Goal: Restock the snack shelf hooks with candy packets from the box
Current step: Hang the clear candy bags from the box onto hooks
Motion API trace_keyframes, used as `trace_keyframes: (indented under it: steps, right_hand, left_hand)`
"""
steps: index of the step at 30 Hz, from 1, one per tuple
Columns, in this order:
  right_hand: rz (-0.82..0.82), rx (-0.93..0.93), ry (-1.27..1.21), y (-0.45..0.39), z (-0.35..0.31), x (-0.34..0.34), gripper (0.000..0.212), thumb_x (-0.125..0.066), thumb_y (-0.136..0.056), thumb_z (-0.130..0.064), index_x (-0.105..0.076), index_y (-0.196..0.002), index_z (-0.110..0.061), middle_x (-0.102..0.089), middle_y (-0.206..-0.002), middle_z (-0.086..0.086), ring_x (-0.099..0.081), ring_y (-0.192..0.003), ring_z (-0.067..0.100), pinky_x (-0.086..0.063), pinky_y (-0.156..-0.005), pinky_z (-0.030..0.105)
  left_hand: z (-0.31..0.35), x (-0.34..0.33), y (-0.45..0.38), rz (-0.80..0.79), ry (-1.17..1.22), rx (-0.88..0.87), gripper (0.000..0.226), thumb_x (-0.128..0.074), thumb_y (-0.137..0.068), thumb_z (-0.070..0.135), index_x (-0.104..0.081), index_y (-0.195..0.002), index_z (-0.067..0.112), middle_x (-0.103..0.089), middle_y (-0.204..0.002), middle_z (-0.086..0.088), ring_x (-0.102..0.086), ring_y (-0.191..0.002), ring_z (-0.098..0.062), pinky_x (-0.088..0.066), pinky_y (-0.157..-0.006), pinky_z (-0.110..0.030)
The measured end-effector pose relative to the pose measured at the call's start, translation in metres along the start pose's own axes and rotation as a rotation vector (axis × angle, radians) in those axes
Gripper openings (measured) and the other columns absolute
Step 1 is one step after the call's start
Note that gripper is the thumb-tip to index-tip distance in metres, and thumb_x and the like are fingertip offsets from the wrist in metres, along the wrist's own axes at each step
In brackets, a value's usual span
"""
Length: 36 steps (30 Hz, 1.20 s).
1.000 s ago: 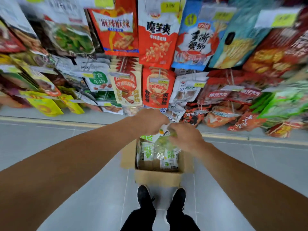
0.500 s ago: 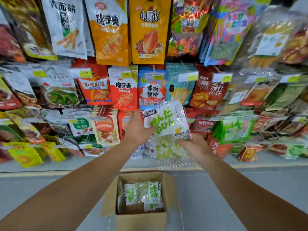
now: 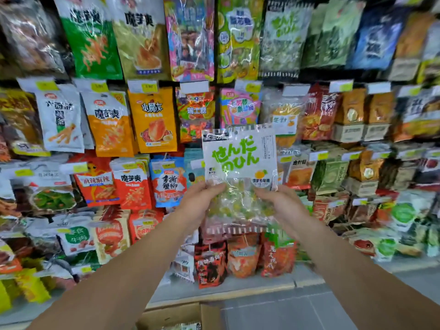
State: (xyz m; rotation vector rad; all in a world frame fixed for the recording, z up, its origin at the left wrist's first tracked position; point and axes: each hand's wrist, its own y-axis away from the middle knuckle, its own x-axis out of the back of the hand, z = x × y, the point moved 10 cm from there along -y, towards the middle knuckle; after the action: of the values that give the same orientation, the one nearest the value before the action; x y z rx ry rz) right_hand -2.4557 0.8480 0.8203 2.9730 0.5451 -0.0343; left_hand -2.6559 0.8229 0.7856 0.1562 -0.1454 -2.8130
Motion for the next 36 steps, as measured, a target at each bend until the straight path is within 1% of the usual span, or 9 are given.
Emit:
trace_keyframes:
  steps: [2, 5, 9, 14, 19, 23, 28, 33, 36]
  right_hand:
    - [-0.018, 0.038, -0.072, -0.010, -0.020, 0.024, 0.043, -0.073, -0.086, -0.024, -0.044, -0.116, -0.014, -0.054, -0.097, -0.007, -0.051, -0.094, 0.011, -0.033, -0.104, 0.036]
    - [0.031, 0.095, -0.075, -0.026, -0.056, 0.053, 0.080, -0.088, -0.059, -0.049, -0.054, -0.123, -0.014, -0.061, -0.124, -0.002, -0.056, -0.117, 0.019, -0.039, -0.108, 0.047]
    - [0.038, 0.182, -0.108, -0.045, -0.109, 0.077, 0.022, -0.075, -0.084, -0.020, -0.054, -0.086, -0.014, -0.063, -0.102, -0.002, -0.058, -0.098, 0.014, -0.041, -0.105, 0.057]
    - [0.081, 0.282, -0.082, -0.090, -0.158, 0.107, 0.079, -0.080, -0.079, -0.021, -0.036, -0.143, -0.006, -0.049, -0.140, 0.008, -0.050, -0.122, 0.019, -0.038, -0.110, 0.047]
    - [0.124, 0.340, -0.061, -0.151, -0.200, 0.136, 0.034, -0.081, -0.076, -0.018, -0.055, -0.094, -0.006, -0.064, -0.105, 0.013, -0.062, -0.097, 0.022, -0.047, -0.097, 0.041]
    - [0.143, 0.377, -0.053, -0.189, -0.230, 0.158, 0.039, -0.077, -0.082, -0.019, -0.054, -0.106, 0.000, -0.064, -0.108, 0.012, -0.060, -0.103, 0.022, -0.043, -0.104, 0.043]
    - [0.150, 0.410, -0.110, -0.229, -0.257, 0.183, 0.046, -0.074, -0.084, -0.014, -0.044, -0.118, -0.023, -0.054, -0.102, -0.007, -0.053, -0.095, 0.011, -0.048, -0.082, 0.032]
    - [0.186, 0.425, -0.097, -0.282, -0.282, 0.211, 0.061, -0.079, -0.080, -0.016, -0.050, -0.133, -0.010, -0.055, -0.130, 0.008, -0.055, -0.114, 0.023, -0.047, -0.101, 0.047]
    - [0.213, 0.479, 0.020, -0.310, -0.308, 0.225, 0.057, -0.080, -0.077, -0.017, -0.054, -0.126, -0.007, -0.062, -0.118, 0.011, -0.061, -0.095, 0.018, -0.053, -0.081, 0.035]
  left_hand:
    - [0.030, -0.025, -0.011, 0.010, -0.011, -0.070, 0.029, -0.081, -0.073, 0.034, -0.062, -0.075, 0.013, -0.055, -0.071, 0.000, -0.055, -0.061, -0.032, -0.036, -0.051, -0.027]
    - [0.078, -0.056, -0.029, -0.026, -0.075, -0.188, 0.056, -0.083, -0.053, 0.050, -0.048, -0.075, 0.013, -0.042, -0.068, -0.008, -0.045, -0.063, -0.022, -0.035, -0.058, -0.036]
    - [0.127, -0.089, -0.051, -0.076, -0.124, -0.309, 0.049, -0.082, -0.066, 0.045, -0.063, -0.080, 0.002, -0.060, -0.079, -0.009, -0.057, -0.073, -0.023, -0.041, -0.067, -0.036]
    - [0.177, -0.123, -0.095, -0.118, -0.121, -0.397, 0.035, -0.077, -0.081, 0.033, -0.071, -0.108, 0.011, -0.074, -0.101, 0.001, -0.068, -0.087, -0.015, -0.049, -0.070, -0.026]
    - [0.224, -0.149, -0.154, -0.057, -0.097, -0.451, 0.032, -0.083, -0.069, 0.041, -0.071, -0.090, 0.021, -0.074, -0.090, 0.002, -0.067, -0.083, -0.016, -0.053, -0.072, -0.031]
    - [0.256, -0.178, -0.199, -0.103, -0.097, -0.493, 0.065, -0.083, -0.052, 0.057, -0.072, -0.102, 0.016, -0.073, -0.104, -0.011, -0.068, -0.099, -0.033, -0.051, -0.094, -0.050]
    - [0.283, -0.204, -0.232, -0.101, -0.066, -0.504, 0.042, -0.082, -0.071, 0.041, -0.067, -0.101, 0.017, -0.071, -0.103, -0.001, -0.066, -0.093, -0.015, -0.052, -0.076, -0.028]
    - [0.308, -0.224, -0.263, -0.074, -0.049, -0.547, 0.057, -0.081, -0.073, 0.039, -0.063, -0.118, 0.009, -0.067, -0.119, -0.004, -0.064, -0.105, -0.021, -0.051, -0.091, -0.035]
    - [0.314, -0.234, -0.279, -0.081, -0.012, -0.525, 0.063, -0.073, -0.086, 0.030, -0.045, -0.138, 0.006, -0.053, -0.122, 0.005, -0.049, -0.106, -0.014, -0.039, -0.089, -0.031]
